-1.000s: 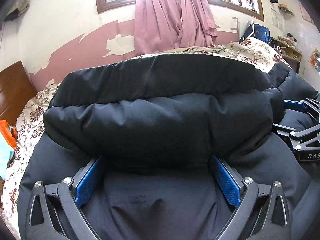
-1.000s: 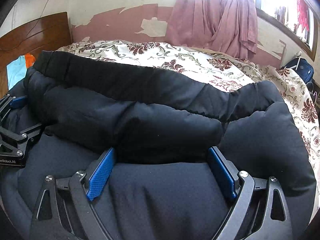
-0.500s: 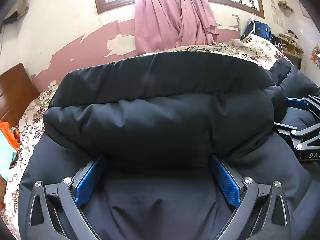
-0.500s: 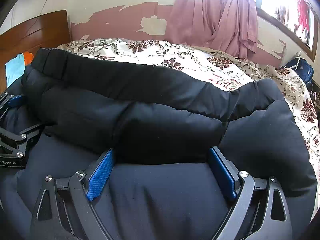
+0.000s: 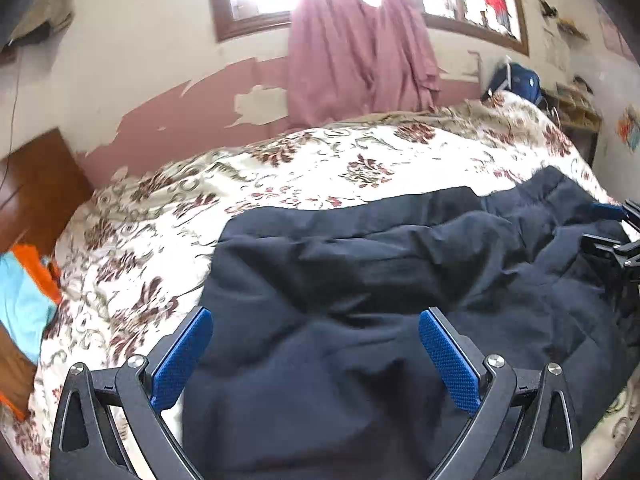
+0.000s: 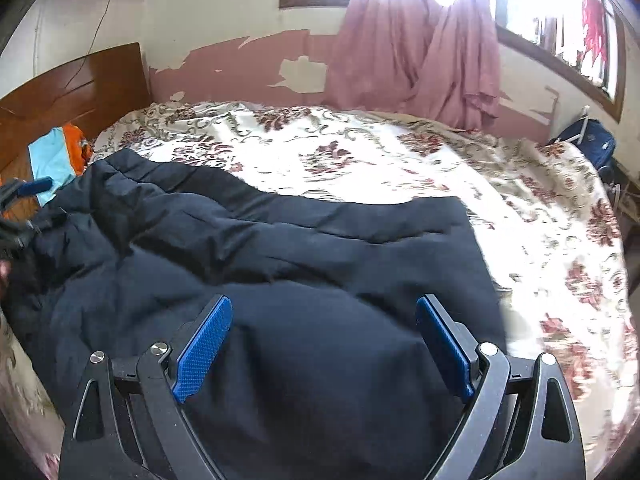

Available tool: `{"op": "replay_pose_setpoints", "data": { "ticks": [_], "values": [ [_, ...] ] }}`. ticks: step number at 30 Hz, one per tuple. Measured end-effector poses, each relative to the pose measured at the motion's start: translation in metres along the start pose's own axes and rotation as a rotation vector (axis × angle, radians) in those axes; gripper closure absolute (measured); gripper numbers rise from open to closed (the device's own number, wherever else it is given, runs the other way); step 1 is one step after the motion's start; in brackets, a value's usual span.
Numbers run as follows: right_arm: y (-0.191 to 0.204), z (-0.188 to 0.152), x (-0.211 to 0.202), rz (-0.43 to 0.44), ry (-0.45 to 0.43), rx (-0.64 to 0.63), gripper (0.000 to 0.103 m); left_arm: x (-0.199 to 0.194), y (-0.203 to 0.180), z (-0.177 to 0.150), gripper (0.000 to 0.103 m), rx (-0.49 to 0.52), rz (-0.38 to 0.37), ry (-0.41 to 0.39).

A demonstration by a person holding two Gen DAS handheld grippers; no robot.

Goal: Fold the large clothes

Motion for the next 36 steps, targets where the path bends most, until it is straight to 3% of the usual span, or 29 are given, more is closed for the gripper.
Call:
{"op": "replay_pose_setpoints", "data": {
  "ticks": [4,8,13,19,23,29,36],
  "values": [
    [-0.041,-0.012,-0.015,-0.026,0.023,0.042,0.013,-0.001,0.048,-0.014,0.0,-0.093,-0.06,0.047],
    [-0.088,-0.027,-0.015,0.069,0.056,0.197,0.013,0.016,0.078,-0.035,0.0,-0.163,-0.133,0.112],
    [-0.113,-0.05,0.002,0.176,0.098,0.313,0.013,0.036,0.09,-0.054,0.0,-0.229,-0.232,0.184],
    [-0.105,-0.066,0.032,0.221,0.169,0.309,0.012,0.063,0.088,-0.066,0.0,-0.272,-0.346,0.281],
    [-0.109,-0.075,0.048,0.265,0.198,0.352,0.002,0.078,0.079,-0.075,0.0,-0.267,-0.422,0.349],
    [-0.11,-0.086,0.07,0.412,0.202,0.417,0.001,0.086,0.071,-0.078,0.0,-0.226,-0.465,0.346],
    [-0.107,-0.09,0.077,0.486,0.181,0.439,0.001,0.087,0.062,-0.073,0.0,-0.179,-0.521,0.313]
  ]
}}
Point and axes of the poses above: each gripper's, at about its wrist camera, not at the fingertips, and x roughly the way its jaws point, y to its left, z to its top, the point moved 8 cm from there along x, roughly the way its jaws point, and after that the axes turned 14 degrees about y, right-handed, at the moved point
